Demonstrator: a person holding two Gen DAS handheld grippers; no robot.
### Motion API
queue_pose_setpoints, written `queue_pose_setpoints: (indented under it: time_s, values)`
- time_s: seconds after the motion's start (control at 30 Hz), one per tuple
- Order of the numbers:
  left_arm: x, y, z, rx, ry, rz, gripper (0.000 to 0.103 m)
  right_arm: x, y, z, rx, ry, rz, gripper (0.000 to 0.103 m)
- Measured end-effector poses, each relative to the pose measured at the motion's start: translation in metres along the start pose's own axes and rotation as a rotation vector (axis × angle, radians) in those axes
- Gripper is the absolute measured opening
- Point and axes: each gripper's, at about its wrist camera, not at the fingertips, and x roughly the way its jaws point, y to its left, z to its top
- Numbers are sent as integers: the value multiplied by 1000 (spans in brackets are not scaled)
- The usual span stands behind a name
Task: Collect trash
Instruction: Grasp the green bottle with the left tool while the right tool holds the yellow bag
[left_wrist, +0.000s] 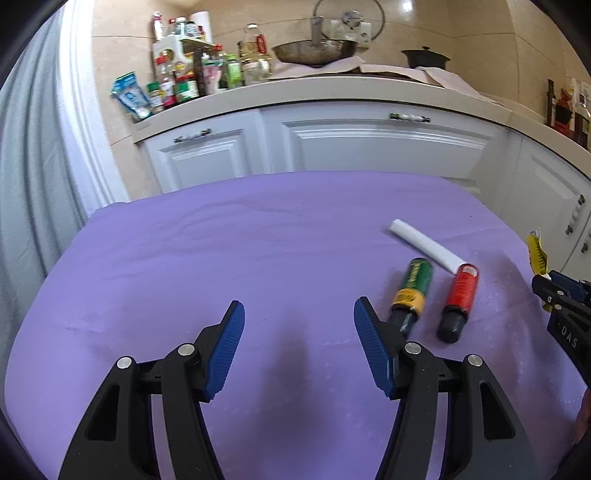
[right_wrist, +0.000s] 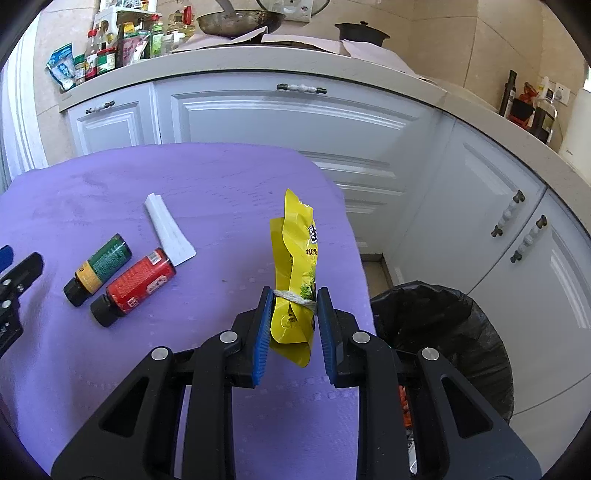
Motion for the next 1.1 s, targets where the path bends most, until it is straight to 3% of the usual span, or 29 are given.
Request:
queue_pose_setpoints:
  time_s: [0.67,0.73,0.83,0.9,1.1]
  values:
    - [31,-43,15,101,62,-138,60,5,-15,2,38,1,50,23]
    - [36,-45,14,114,86,-142,57,5,-15,2,37,0,50,23]
    - [39,-47,13,123,108,-146,43,5,-15,2,39,0,51,23]
    - [40,-48,11,130,127,-158,27,6,-16,2,38,0,51,23]
    - [37,-43,9,108,120,-157,25,1,-14,0,36,-15,51,23]
